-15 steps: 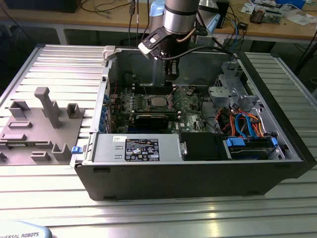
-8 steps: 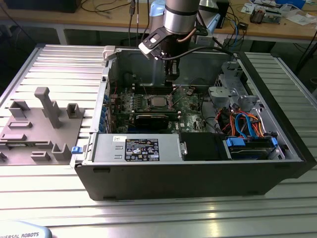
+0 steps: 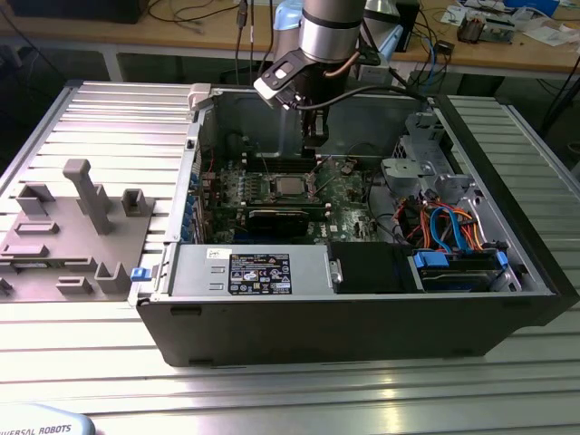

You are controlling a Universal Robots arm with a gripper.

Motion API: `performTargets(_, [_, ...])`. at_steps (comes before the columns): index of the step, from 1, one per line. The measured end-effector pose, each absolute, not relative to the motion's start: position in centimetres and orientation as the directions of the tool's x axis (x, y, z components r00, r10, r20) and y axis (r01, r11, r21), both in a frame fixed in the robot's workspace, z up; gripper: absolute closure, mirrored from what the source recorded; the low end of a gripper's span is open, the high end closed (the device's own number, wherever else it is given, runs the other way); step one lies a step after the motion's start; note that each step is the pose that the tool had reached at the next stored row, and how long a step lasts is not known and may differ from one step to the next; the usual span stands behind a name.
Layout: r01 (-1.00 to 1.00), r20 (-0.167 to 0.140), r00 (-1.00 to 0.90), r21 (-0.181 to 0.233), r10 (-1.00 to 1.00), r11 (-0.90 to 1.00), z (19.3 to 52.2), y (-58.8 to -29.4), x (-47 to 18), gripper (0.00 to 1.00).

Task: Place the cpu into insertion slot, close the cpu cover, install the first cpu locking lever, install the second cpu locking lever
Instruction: 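Close the cpu cover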

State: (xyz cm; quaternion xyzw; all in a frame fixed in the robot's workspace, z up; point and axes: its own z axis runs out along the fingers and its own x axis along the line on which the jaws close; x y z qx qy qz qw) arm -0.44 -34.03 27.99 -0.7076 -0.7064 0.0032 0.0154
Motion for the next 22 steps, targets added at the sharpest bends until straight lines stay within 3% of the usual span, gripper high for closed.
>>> performTargets(22, [1.0,0.025,0.002,-0.026,1.0,-0.001,27.99,-34.03,-0.29,0.89])
